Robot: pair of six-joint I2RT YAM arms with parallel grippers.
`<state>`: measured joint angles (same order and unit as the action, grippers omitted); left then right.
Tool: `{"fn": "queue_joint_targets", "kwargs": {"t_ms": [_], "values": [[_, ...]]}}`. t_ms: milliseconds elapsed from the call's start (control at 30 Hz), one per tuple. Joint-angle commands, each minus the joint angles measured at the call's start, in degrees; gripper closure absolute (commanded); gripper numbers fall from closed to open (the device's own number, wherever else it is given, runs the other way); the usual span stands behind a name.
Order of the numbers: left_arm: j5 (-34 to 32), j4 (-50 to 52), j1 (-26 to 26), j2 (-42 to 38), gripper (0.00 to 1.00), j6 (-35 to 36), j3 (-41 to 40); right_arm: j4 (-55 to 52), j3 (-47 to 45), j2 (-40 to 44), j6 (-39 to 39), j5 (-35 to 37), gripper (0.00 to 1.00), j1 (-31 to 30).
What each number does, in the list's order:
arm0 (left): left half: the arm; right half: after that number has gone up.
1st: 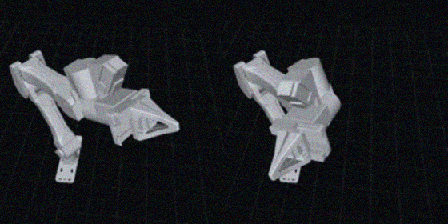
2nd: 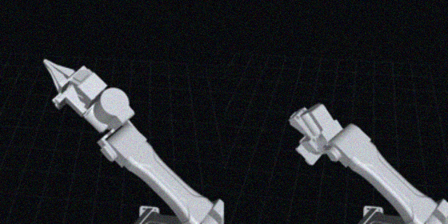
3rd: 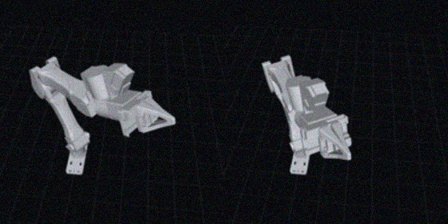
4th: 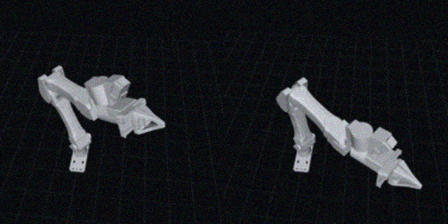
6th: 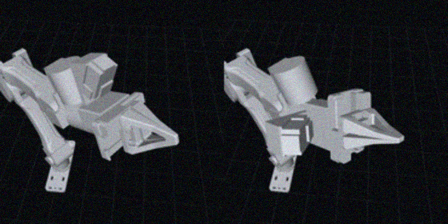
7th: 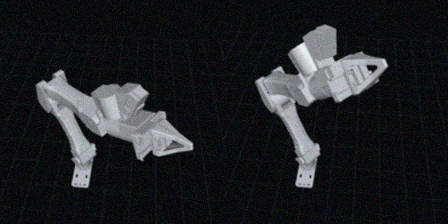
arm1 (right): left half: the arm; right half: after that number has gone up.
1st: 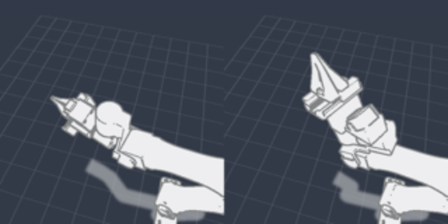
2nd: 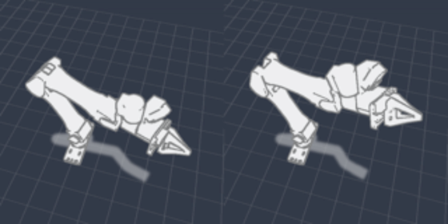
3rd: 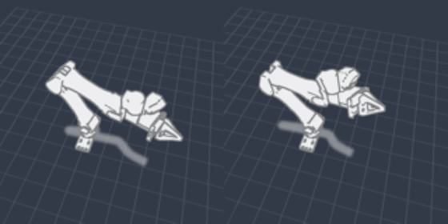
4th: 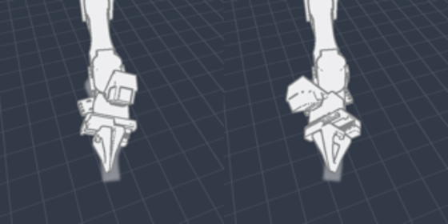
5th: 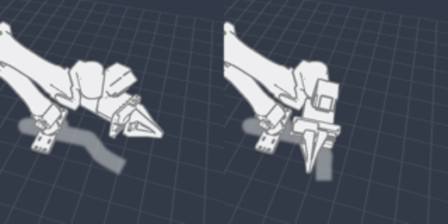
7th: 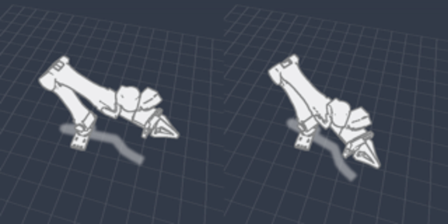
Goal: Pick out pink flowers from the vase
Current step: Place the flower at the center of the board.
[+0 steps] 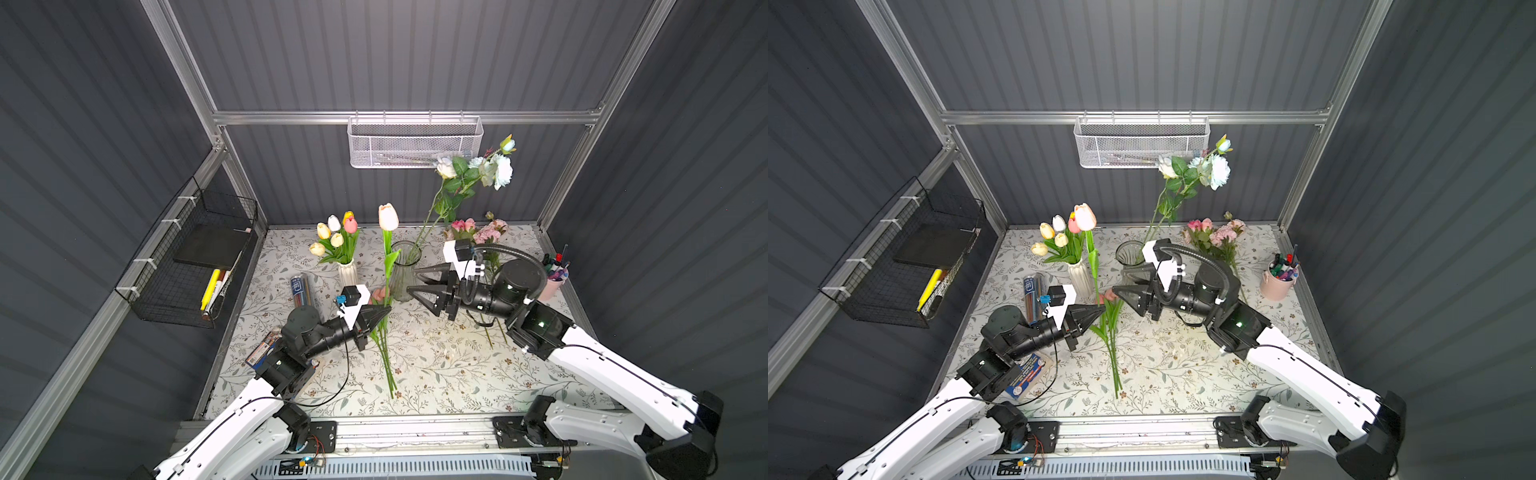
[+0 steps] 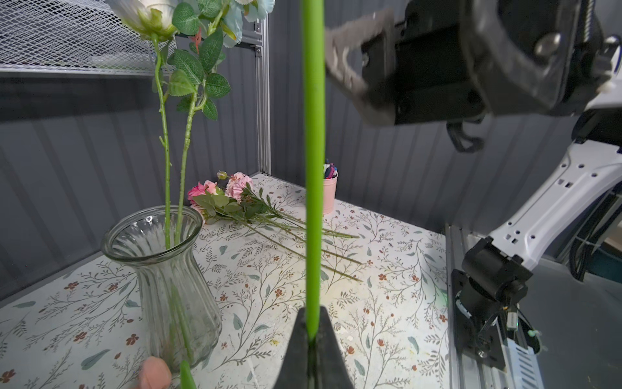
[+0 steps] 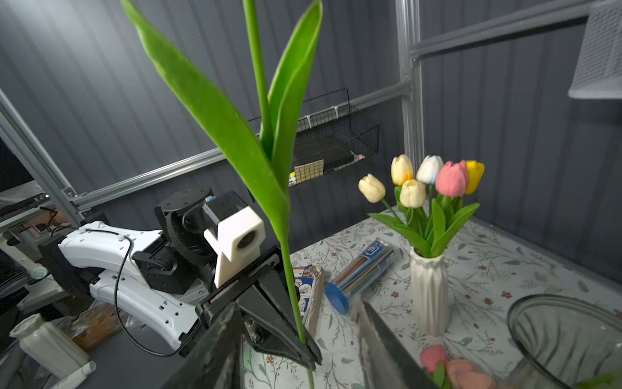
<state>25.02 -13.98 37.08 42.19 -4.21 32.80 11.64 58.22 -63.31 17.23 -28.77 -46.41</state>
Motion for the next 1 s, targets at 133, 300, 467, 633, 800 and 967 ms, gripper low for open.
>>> {"fn": "queue_joint_targets", "kwargs": {"t_ms": [133,300,467,633,800,967], "values": [[-0.19,-9.20,0.26,1.68,1.00,-7.06,-1.23,7.34,2.06,-5.95,4.07,0.08,0.45,-4.58],[0.78,-9.08,0.25,0.45,1.00,-6.94,-1.68,7.71,2.34,-8.84,1.76,3.91,0.48,-4.74],[1.89,-8.43,0.22,0.27,1.00,-6.81,-1.86,7.88,2.94,-9.87,1.81,3.50,0.60,-4.74],[2.13,-7.78,0.27,0.59,1.00,-6.34,-1.77,7.96,4.00,-10.69,1.86,1.71,0.77,-4.74],[3.20,-8.08,0.27,1.01,1.00,-6.60,-1.64,7.89,4.36,-10.73,1.49,1.26,0.95,-4.73],[5.82,-6.12,0.26,2.30,0.79,-6.78,-0.34,6.25,4.14,-10.31,-0.45,1.55,1.00,-4.74]]}}
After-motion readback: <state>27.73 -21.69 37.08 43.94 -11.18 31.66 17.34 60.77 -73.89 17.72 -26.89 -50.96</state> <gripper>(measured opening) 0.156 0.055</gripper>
